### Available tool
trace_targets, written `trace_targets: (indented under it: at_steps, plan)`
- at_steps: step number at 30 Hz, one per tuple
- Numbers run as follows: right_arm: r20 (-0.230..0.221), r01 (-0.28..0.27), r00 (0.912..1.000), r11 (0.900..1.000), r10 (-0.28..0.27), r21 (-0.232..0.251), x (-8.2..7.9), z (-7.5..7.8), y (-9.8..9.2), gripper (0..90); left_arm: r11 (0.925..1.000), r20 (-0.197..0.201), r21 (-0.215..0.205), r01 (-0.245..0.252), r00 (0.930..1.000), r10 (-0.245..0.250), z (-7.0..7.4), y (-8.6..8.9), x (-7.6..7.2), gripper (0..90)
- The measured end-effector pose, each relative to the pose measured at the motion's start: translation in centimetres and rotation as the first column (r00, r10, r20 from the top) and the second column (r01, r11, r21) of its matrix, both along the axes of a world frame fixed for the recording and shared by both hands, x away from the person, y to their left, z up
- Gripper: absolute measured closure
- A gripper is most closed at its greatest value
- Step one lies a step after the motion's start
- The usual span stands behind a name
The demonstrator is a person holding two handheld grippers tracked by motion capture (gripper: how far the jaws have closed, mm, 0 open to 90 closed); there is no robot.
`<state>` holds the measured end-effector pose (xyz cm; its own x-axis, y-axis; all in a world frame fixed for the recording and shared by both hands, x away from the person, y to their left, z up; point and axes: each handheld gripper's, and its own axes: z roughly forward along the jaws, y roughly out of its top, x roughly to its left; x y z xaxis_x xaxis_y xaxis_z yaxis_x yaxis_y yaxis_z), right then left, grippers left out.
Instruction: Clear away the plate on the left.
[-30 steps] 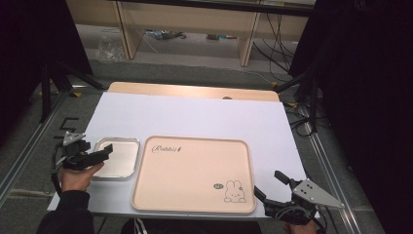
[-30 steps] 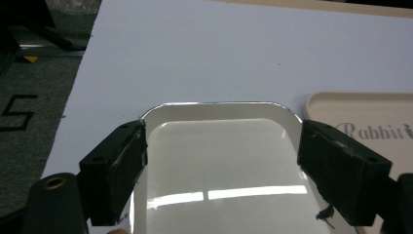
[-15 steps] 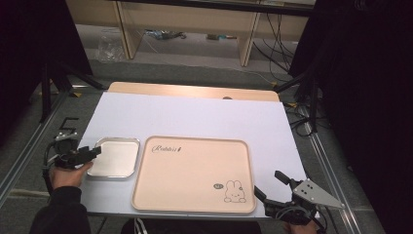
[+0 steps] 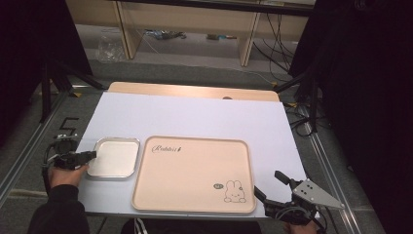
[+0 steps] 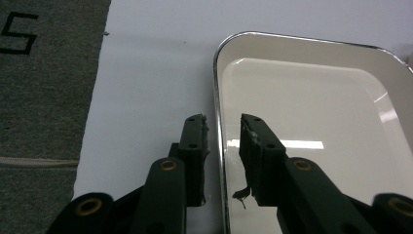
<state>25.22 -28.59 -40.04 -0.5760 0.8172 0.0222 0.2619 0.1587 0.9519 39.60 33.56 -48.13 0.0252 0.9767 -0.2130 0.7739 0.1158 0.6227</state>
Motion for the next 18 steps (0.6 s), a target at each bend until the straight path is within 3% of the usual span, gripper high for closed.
trace_targets:
  at_steps: [5, 11, 15, 18]
  plan:
    - [-0.003, 0.001, 1.0000, 1.000, -0.001, -0.005, 0.0, 0.0, 0.0, 15.2, 0.9992, -0.041, -0.034, 0.019, 0.9990, -0.021, -0.4, 0.5, 0.3, 80.0]
    - [-0.002, 0.000, 1.0000, 1.000, 0.000, -0.007, 0.0, 0.0, 0.0, 15.2, 0.9972, -0.032, -0.075, 0.004, 0.9995, -0.006, -0.5, 0.6, 0.5, 85.3]
    - [0.001, -0.001, 1.0000, 1.000, 0.001, -0.005, 0.0, 0.0, 0.0, 15.3, 0.9934, -0.047, -0.114, -0.009, 0.9989, 0.004, -0.5, 1.0, 0.5, 87.2]
    - [0.006, -0.003, 1.0000, 1.000, 0.003, 0.003, 0.0, -0.1, 0.1, 15.2, 0.9905, -0.027, -0.136, -0.020, 0.9995, 0.016, -0.4, 1.2, 0.5, 87.8]
